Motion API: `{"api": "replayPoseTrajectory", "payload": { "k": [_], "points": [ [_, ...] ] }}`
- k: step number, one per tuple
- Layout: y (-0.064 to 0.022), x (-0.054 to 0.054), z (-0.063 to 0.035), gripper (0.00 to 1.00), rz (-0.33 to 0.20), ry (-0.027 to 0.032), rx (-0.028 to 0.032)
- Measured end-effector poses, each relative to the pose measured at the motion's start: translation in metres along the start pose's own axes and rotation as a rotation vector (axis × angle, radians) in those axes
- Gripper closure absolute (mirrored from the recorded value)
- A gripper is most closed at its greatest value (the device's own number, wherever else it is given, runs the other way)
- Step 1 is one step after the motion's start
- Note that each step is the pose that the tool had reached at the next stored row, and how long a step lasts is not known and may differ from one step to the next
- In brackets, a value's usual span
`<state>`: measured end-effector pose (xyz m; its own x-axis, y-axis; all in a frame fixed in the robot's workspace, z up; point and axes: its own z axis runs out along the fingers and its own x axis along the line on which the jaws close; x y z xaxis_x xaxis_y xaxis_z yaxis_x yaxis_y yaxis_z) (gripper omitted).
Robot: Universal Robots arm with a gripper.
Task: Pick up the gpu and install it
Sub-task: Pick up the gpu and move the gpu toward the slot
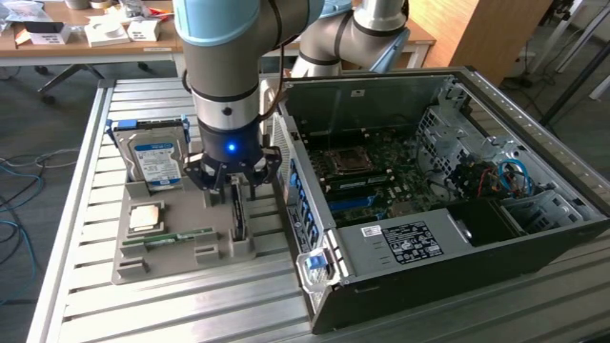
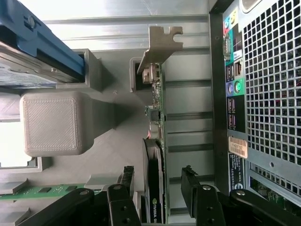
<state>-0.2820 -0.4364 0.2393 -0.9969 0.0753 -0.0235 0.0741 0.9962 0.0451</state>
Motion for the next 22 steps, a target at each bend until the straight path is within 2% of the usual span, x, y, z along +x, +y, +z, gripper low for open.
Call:
{"api": "replayPoseTrajectory", "payload": {
  "k": [4, 22],
  "points": [
    [-0.0002, 0.0001, 0.0025, 0.47, 0.0, 0.0002, 0.0002],
    [-0.0002, 0.0003, 0.0027, 0.48, 0.0, 0.0002, 0.0002]
  ]
}}
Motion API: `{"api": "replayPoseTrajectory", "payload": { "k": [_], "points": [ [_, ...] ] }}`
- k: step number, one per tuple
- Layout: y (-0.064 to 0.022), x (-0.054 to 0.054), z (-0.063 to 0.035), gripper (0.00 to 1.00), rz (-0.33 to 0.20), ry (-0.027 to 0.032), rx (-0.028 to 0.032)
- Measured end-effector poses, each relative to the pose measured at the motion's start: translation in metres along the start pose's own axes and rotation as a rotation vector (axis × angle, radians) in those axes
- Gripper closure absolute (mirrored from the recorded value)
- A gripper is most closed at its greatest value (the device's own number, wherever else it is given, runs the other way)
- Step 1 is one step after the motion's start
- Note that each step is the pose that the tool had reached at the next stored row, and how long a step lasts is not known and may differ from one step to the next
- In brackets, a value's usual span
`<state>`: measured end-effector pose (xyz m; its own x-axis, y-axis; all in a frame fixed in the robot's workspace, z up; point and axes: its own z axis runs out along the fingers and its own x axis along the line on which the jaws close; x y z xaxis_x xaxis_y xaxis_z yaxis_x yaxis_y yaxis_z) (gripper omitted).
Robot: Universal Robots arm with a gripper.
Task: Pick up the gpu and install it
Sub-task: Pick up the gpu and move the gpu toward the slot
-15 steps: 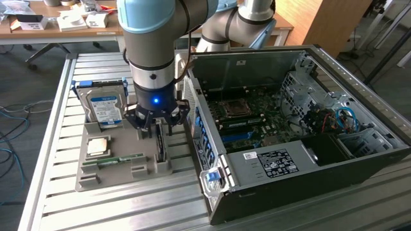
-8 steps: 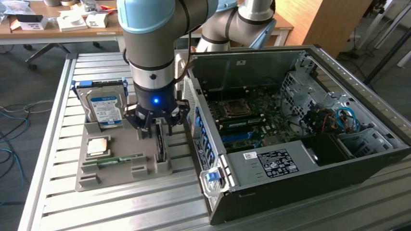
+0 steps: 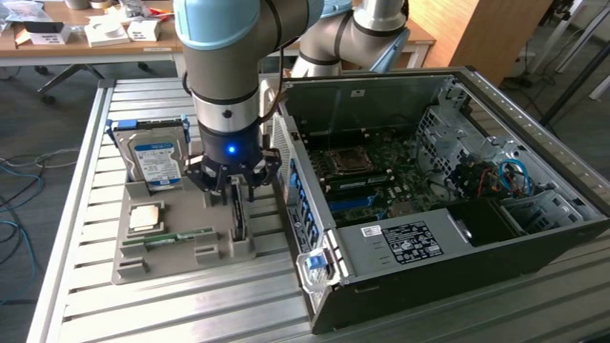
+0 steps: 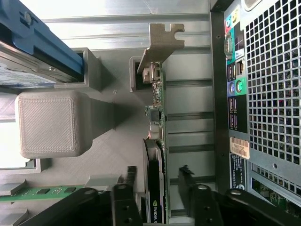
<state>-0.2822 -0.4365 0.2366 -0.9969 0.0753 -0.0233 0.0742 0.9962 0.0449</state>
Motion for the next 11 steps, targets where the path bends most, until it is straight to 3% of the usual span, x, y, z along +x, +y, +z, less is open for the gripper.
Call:
{"api": "replayPoseTrajectory", "payload": {
  "k": [3, 8, 9, 11],
  "points": [
    [0.0, 0.0, 0.0, 0.62, 0.0, 0.0, 0.0],
    [0.0, 0.0, 0.0, 0.63, 0.0, 0.0, 0.0],
    [0.0, 0.0, 0.0, 0.7, 0.0, 0.0, 0.0],
    [0.0, 0.0, 0.0, 0.7, 0.0, 0.0, 0.0]
  ]
}}
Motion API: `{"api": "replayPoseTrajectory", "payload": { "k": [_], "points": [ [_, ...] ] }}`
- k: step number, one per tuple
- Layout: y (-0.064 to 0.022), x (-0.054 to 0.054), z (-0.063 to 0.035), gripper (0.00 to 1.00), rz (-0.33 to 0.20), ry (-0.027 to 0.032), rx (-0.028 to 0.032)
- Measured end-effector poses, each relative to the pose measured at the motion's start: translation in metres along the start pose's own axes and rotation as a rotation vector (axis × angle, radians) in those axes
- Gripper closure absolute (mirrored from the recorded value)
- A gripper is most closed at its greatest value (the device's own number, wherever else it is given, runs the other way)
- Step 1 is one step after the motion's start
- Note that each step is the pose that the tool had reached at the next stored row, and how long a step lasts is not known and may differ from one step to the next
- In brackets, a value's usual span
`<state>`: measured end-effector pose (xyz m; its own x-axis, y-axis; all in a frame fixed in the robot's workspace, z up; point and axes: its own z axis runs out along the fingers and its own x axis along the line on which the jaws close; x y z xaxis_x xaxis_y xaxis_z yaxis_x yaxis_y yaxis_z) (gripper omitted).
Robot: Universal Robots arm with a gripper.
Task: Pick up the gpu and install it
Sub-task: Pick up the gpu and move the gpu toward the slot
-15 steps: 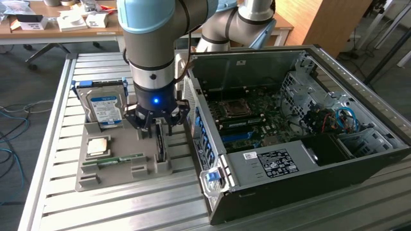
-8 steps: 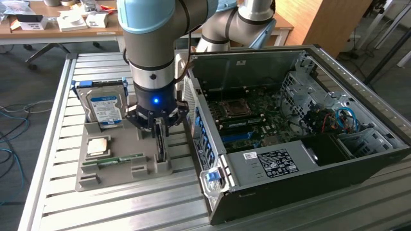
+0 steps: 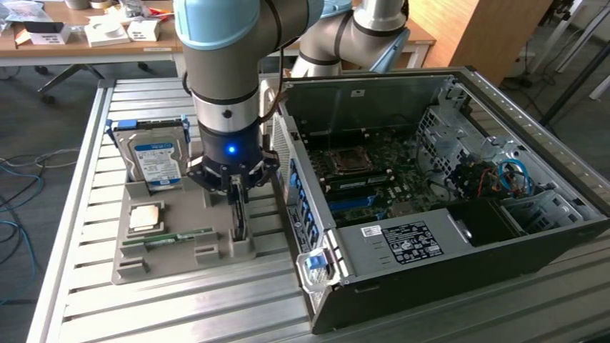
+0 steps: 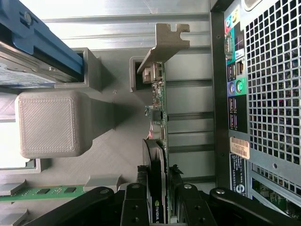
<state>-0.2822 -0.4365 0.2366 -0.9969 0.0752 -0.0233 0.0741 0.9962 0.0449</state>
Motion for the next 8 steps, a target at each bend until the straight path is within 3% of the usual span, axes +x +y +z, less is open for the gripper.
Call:
{"api": "replayPoseTrajectory", "payload": {
  "k": [8],
  "points": [
    [0.0, 0.0007, 0.0, 0.7, 0.0, -0.0002, -0.0001]
  ]
}}
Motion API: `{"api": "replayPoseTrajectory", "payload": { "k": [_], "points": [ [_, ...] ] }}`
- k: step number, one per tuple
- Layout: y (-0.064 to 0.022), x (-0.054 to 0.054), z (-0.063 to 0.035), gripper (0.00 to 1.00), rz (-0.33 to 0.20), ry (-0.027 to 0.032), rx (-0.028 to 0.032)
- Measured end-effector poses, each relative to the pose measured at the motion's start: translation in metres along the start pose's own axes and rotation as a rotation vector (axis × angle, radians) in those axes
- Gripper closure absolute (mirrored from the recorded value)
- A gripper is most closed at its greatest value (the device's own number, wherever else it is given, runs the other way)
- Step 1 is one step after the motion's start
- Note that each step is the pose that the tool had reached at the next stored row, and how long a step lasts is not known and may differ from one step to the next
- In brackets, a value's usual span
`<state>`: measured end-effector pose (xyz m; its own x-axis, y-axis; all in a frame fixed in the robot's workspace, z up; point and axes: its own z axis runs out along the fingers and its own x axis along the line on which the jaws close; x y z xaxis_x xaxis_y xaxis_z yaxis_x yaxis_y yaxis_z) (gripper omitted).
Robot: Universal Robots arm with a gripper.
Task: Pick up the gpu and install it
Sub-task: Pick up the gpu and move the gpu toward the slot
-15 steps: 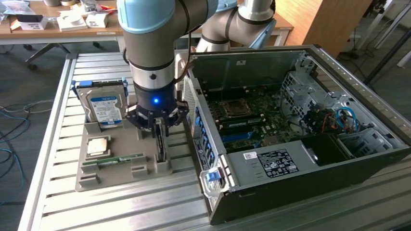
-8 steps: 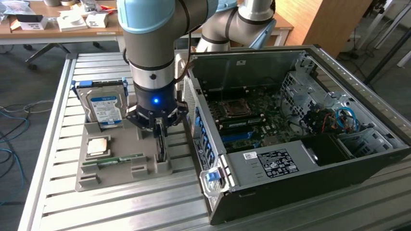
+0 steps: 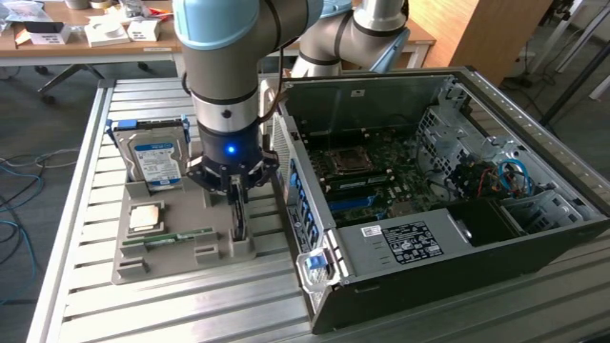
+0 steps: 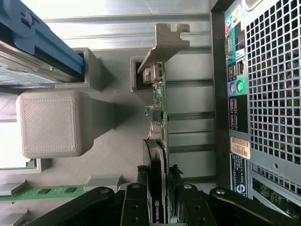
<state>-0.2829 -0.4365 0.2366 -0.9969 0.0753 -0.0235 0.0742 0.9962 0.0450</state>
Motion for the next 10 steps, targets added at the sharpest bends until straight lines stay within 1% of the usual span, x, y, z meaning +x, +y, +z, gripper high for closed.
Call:
{"api": "replayPoseTrajectory", "payload": {
  "k": [5, 7, 10],
  "points": [
    [-0.0001, 0.0005, -0.0001, 0.7, 0.0, 0.0002, 0.0001],
    [-0.0001, 0.0005, -0.0001, 0.73, 0.0, 0.0001, 0.0002],
    [-0.0001, 0.0005, -0.0001, 0.73, 0.0, 0.0, 0.0001]
  ]
}}
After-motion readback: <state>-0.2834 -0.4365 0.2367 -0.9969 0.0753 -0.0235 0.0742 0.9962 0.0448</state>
